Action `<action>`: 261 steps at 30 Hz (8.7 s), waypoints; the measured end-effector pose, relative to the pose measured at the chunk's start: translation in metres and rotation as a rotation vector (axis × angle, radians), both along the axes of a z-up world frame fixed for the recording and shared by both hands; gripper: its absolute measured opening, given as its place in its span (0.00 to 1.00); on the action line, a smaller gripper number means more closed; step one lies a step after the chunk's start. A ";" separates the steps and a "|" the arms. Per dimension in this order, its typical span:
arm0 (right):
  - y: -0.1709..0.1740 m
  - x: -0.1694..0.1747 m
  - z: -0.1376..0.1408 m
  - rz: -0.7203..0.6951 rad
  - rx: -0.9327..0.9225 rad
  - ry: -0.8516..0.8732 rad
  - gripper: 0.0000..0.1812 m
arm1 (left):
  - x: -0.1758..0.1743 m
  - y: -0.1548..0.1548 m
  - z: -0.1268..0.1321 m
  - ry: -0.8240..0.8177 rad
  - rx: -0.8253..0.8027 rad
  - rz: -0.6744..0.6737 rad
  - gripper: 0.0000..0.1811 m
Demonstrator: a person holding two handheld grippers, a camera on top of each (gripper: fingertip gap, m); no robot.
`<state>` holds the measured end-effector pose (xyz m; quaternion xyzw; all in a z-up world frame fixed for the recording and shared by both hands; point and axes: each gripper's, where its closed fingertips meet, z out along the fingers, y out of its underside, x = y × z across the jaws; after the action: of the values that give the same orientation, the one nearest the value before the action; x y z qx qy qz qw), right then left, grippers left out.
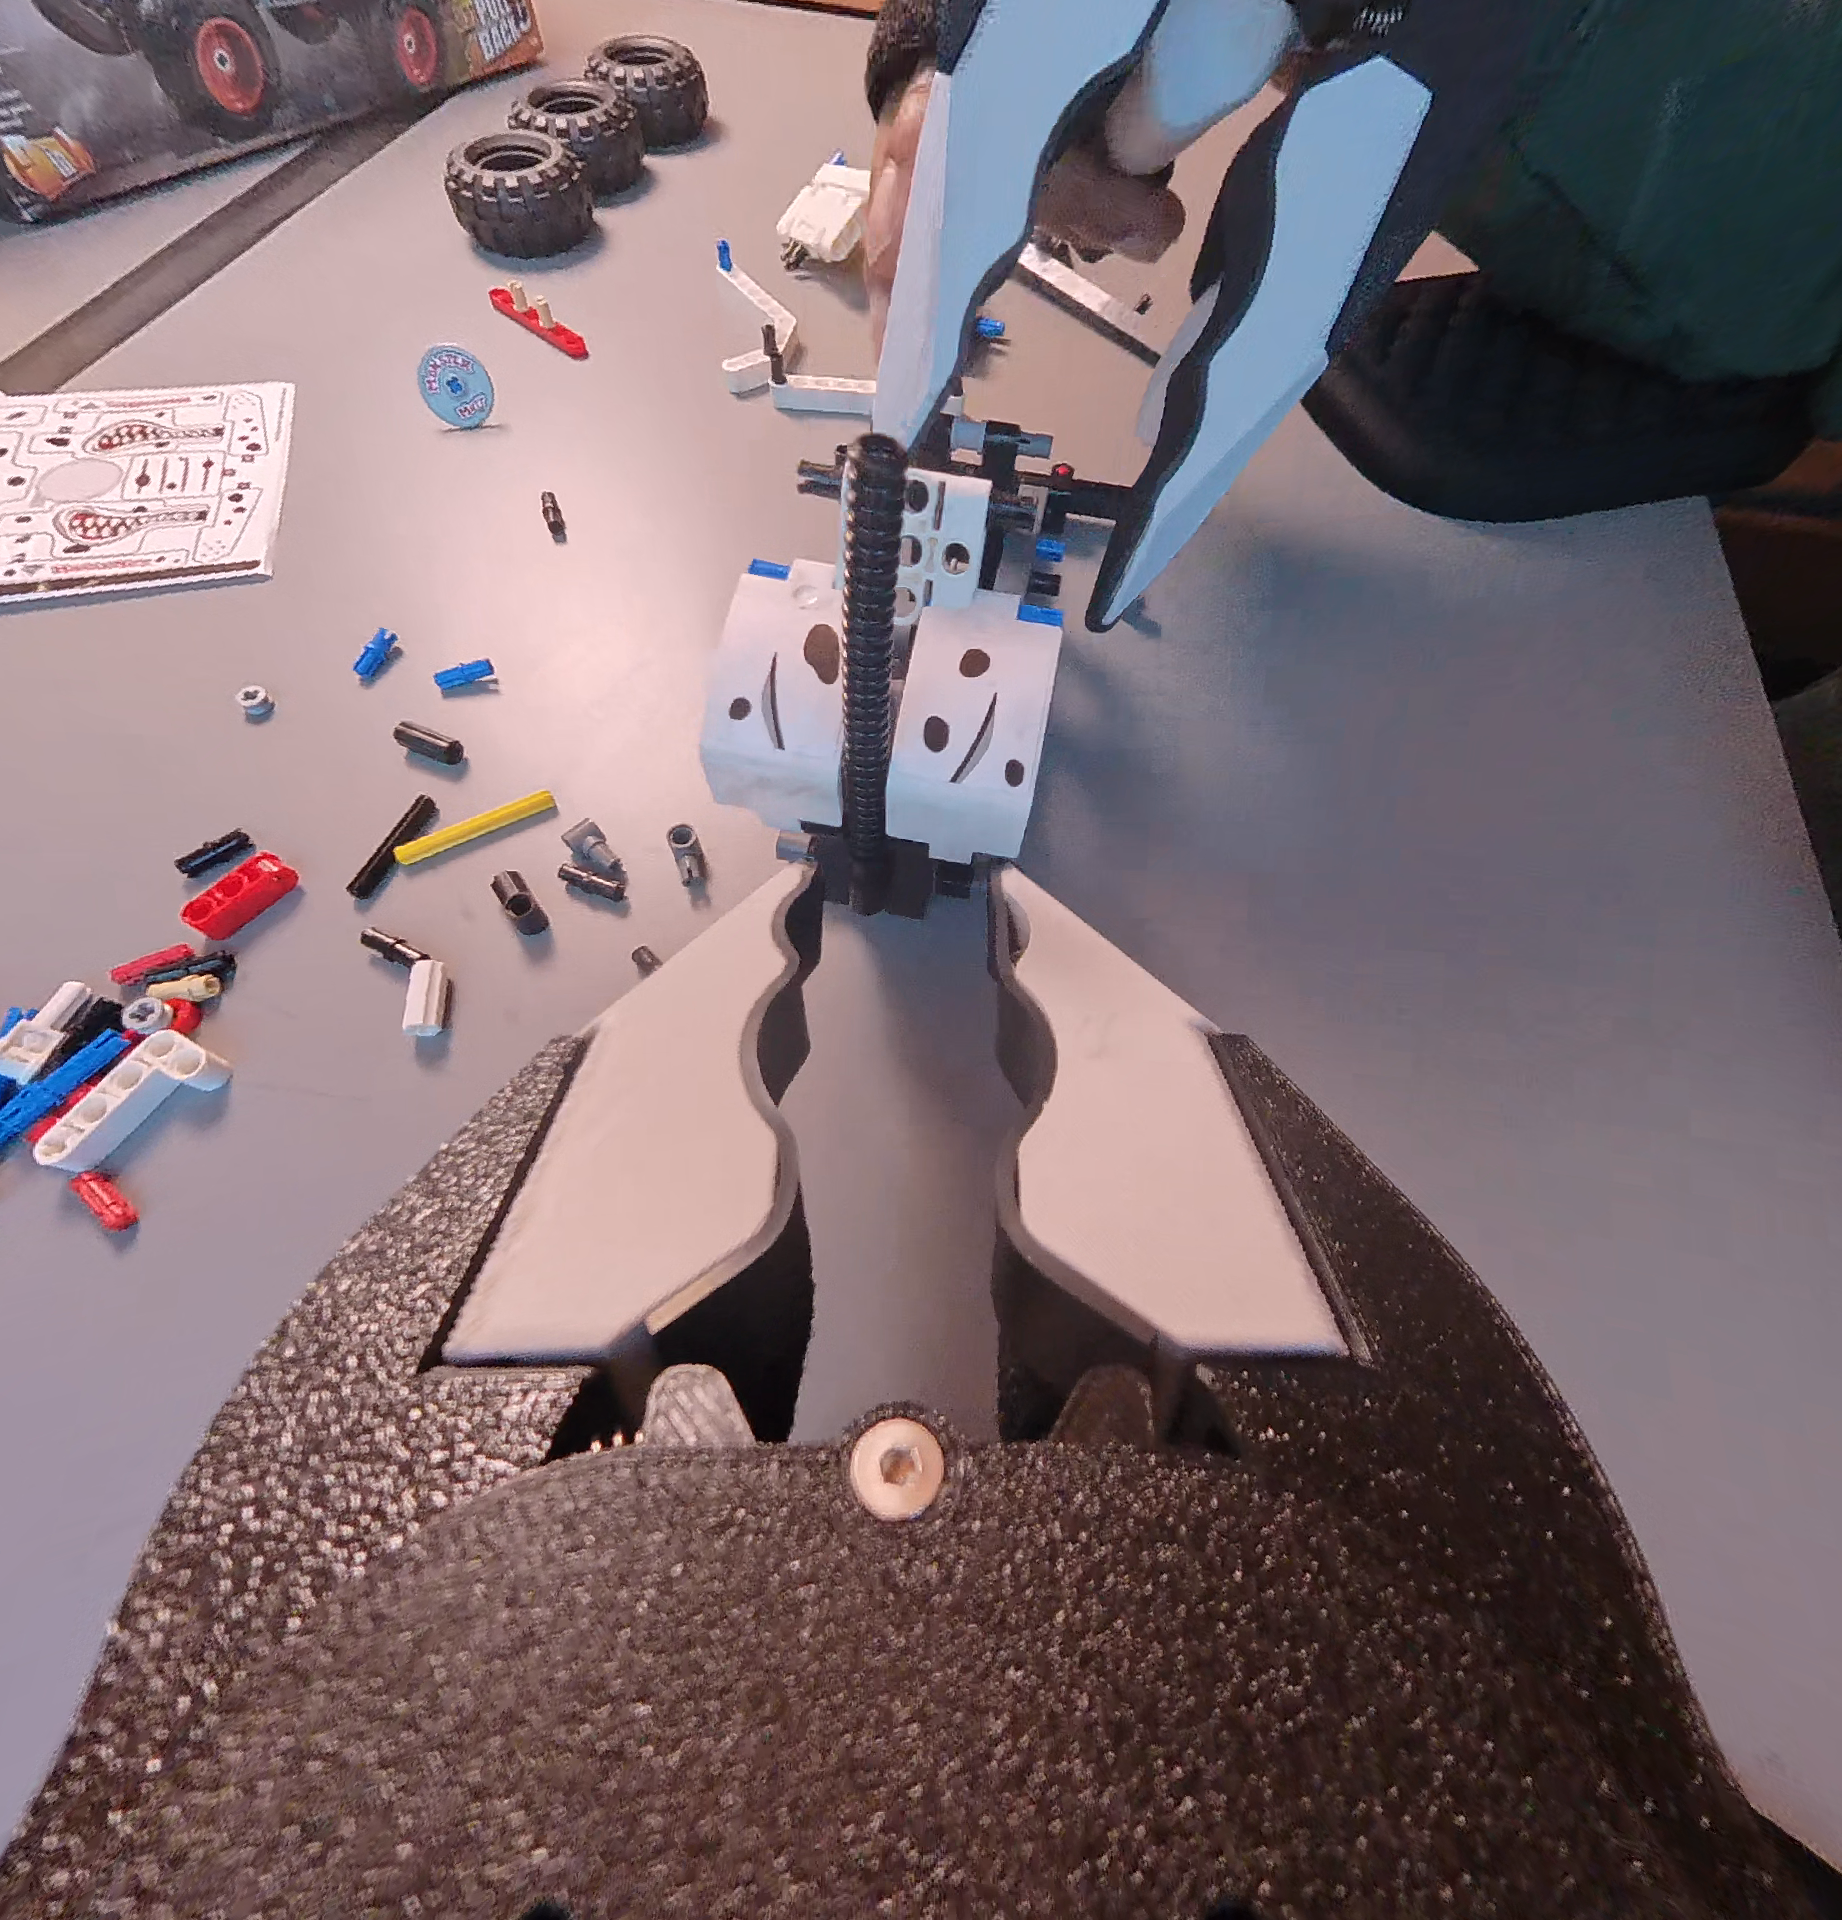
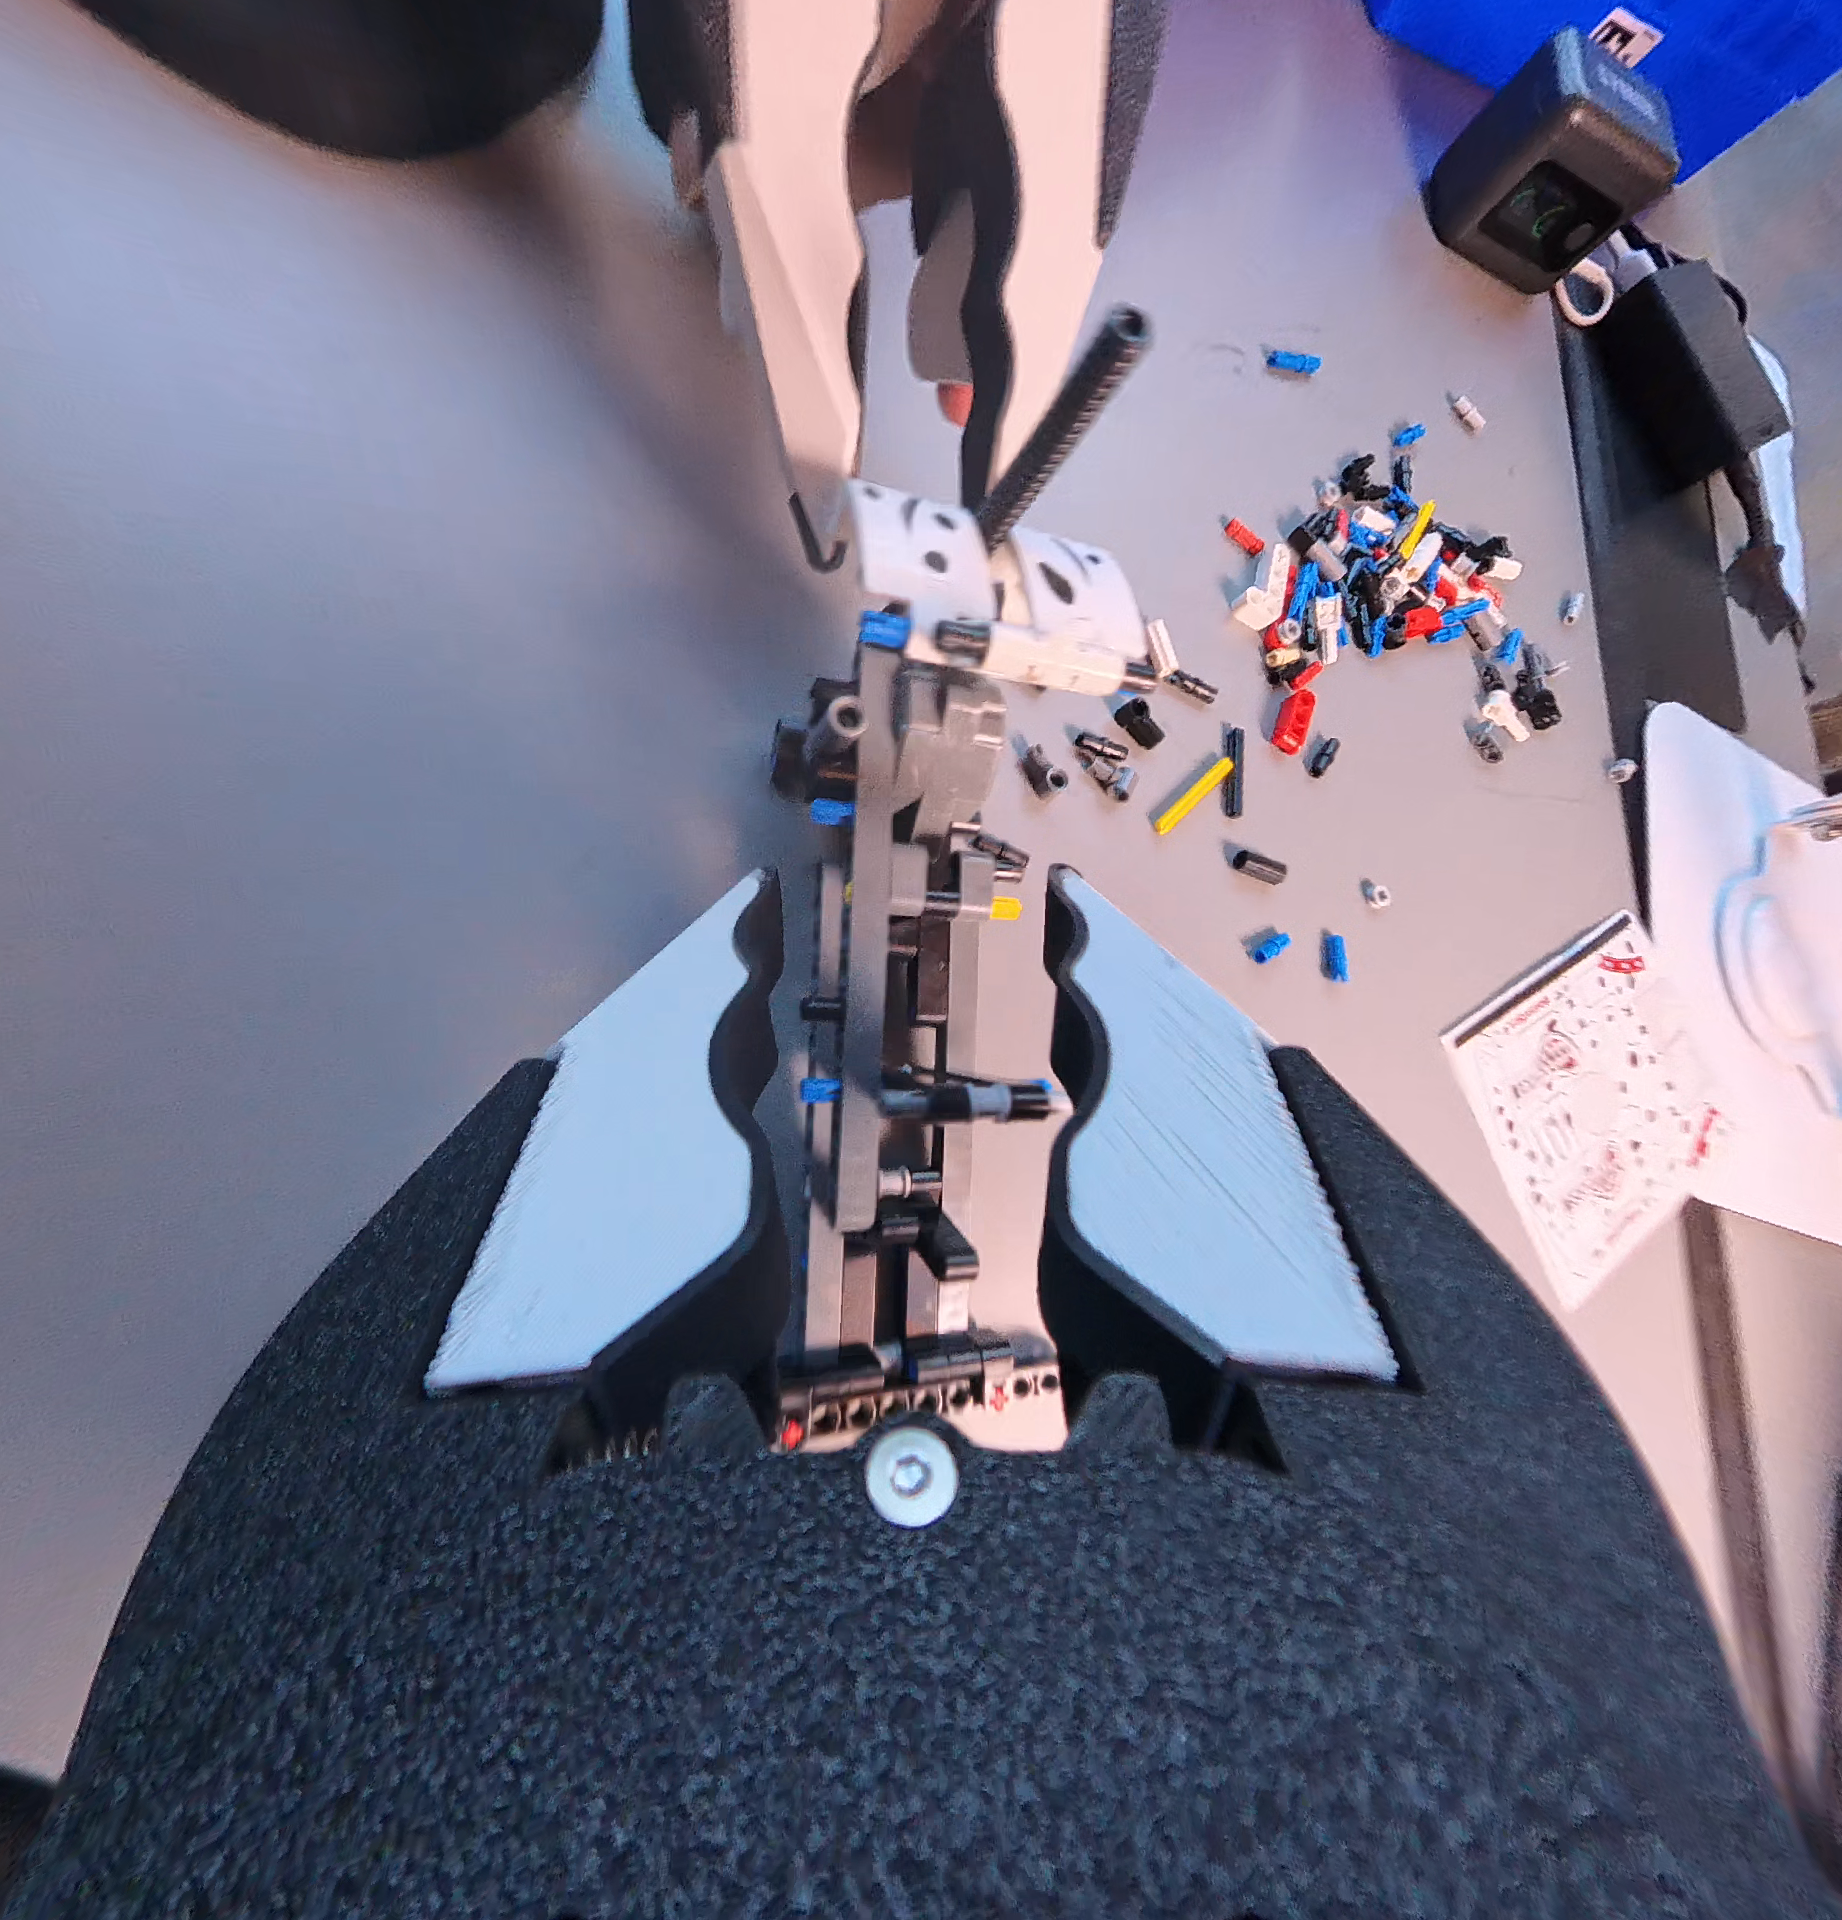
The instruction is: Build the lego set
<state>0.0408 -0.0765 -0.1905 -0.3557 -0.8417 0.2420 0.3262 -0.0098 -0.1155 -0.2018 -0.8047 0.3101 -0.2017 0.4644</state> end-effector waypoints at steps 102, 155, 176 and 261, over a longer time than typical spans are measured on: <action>0.018 0.010 -0.005 -0.098 0.116 0.203 0.22 | -0.008 0.007 0.001 -0.255 -0.305 0.010 0.15; 0.100 0.011 0.069 -0.506 -0.395 0.697 0.22 | -0.118 0.019 0.098 -0.143 0.506 0.615 0.38; 0.106 0.013 0.069 -0.546 -0.444 0.728 0.19 | -0.141 0.021 0.084 -0.135 0.487 0.722 0.34; 0.397 -0.128 0.164 -0.947 -0.174 0.937 0.00 | -0.133 0.029 0.062 -0.040 0.431 0.703 0.31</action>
<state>-0.0877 0.3208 -0.0264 -0.5691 -0.3416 0.2686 0.6980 -0.1427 -0.0864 -0.1394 -0.7419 0.0424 0.0232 0.6688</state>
